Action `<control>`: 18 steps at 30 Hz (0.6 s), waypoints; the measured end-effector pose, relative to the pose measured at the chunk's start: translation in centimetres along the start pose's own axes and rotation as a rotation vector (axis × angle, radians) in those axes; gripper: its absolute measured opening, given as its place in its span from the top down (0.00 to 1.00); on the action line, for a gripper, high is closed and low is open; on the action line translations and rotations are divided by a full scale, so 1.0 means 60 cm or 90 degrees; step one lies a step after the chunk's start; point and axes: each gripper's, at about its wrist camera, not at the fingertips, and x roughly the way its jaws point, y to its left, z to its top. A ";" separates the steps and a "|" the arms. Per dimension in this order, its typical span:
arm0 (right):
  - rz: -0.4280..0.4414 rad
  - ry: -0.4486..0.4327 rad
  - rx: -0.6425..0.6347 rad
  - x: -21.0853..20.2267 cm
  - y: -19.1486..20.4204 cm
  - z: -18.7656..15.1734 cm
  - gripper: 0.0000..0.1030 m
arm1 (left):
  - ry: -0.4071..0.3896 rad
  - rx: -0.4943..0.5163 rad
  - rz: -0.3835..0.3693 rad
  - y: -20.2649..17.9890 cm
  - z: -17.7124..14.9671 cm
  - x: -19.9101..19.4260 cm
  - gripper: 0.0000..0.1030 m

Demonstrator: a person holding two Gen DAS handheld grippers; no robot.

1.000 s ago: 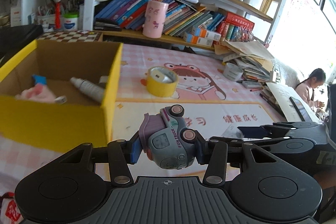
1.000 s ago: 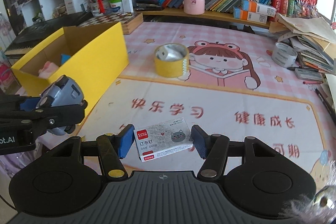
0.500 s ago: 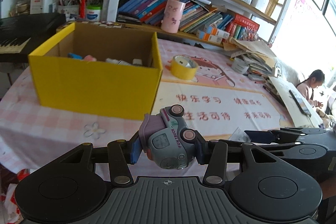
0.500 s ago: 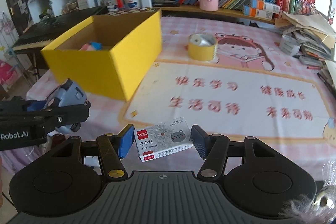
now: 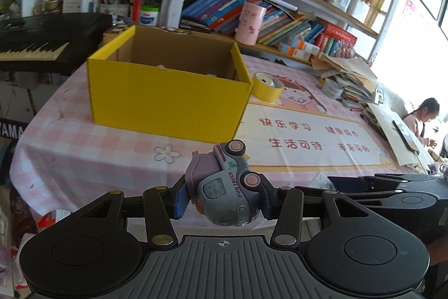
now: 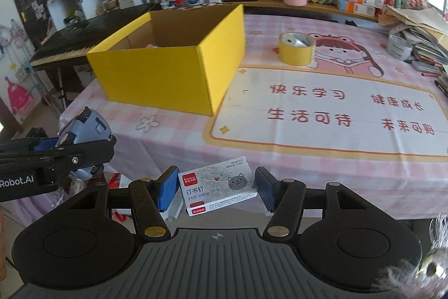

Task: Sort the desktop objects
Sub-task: 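Carry the grey toy with the left gripper while the right gripper carries the staple box to the yellow box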

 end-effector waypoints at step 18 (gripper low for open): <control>0.047 0.004 -0.060 0.022 0.061 0.015 0.45 | -0.018 -0.029 0.031 0.046 -0.003 -0.023 0.54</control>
